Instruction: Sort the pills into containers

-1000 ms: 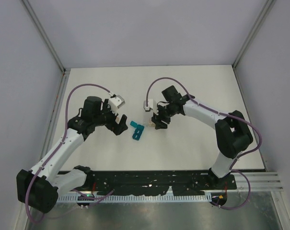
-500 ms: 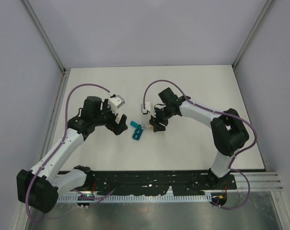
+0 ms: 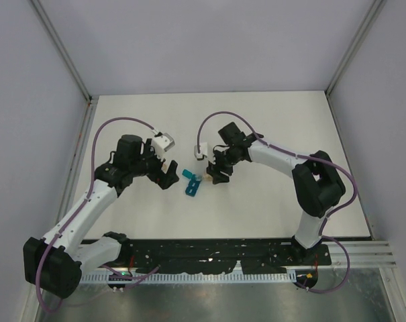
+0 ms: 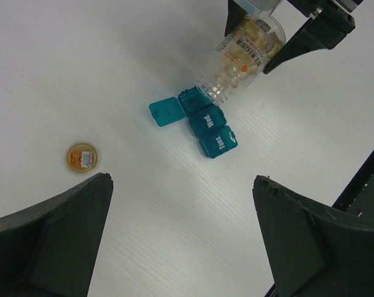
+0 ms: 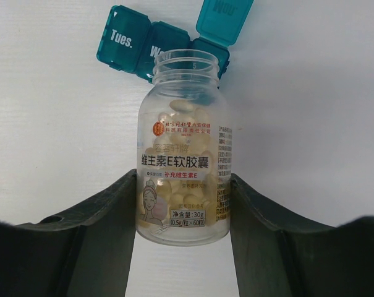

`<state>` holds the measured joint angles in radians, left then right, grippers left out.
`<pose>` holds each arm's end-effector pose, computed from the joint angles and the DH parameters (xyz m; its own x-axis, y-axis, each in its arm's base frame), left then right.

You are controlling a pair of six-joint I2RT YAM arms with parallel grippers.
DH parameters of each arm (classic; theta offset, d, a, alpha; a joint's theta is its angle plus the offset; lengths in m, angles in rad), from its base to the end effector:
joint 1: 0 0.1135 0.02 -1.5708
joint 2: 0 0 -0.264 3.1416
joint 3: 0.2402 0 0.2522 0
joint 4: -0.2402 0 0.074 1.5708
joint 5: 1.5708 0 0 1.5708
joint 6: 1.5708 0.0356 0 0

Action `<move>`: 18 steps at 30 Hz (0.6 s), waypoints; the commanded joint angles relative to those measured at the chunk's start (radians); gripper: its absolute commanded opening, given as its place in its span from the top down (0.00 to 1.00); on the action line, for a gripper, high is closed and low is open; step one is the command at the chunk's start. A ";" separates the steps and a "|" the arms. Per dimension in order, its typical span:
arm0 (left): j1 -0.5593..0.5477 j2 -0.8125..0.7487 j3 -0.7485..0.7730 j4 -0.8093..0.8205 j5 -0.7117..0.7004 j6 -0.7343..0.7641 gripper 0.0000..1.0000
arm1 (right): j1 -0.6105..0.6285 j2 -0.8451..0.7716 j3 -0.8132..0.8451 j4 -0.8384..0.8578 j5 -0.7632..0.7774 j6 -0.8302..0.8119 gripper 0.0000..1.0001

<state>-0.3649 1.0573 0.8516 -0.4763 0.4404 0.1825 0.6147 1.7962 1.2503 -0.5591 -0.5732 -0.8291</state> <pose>0.2046 -0.0944 0.2852 -0.4644 0.3531 -0.8122 0.7283 0.6740 -0.1234 0.2880 0.2270 0.2021 0.0109 -0.7506 -0.6607 -0.9999 -0.0111 -0.0038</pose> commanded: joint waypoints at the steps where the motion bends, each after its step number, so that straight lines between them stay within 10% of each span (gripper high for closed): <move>1: 0.007 -0.011 -0.002 0.010 0.029 -0.014 0.00 | 0.013 0.008 0.055 -0.012 0.012 -0.007 0.94; 18: 0.009 -0.013 -0.003 0.011 0.046 -0.014 0.00 | 0.034 0.029 0.090 -0.055 0.065 -0.018 0.94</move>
<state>-0.3637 1.0573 0.8463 -0.4767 0.4580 0.1814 0.6380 1.8179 1.2896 -0.6025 -0.5182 -0.8333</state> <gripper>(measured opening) 0.995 0.587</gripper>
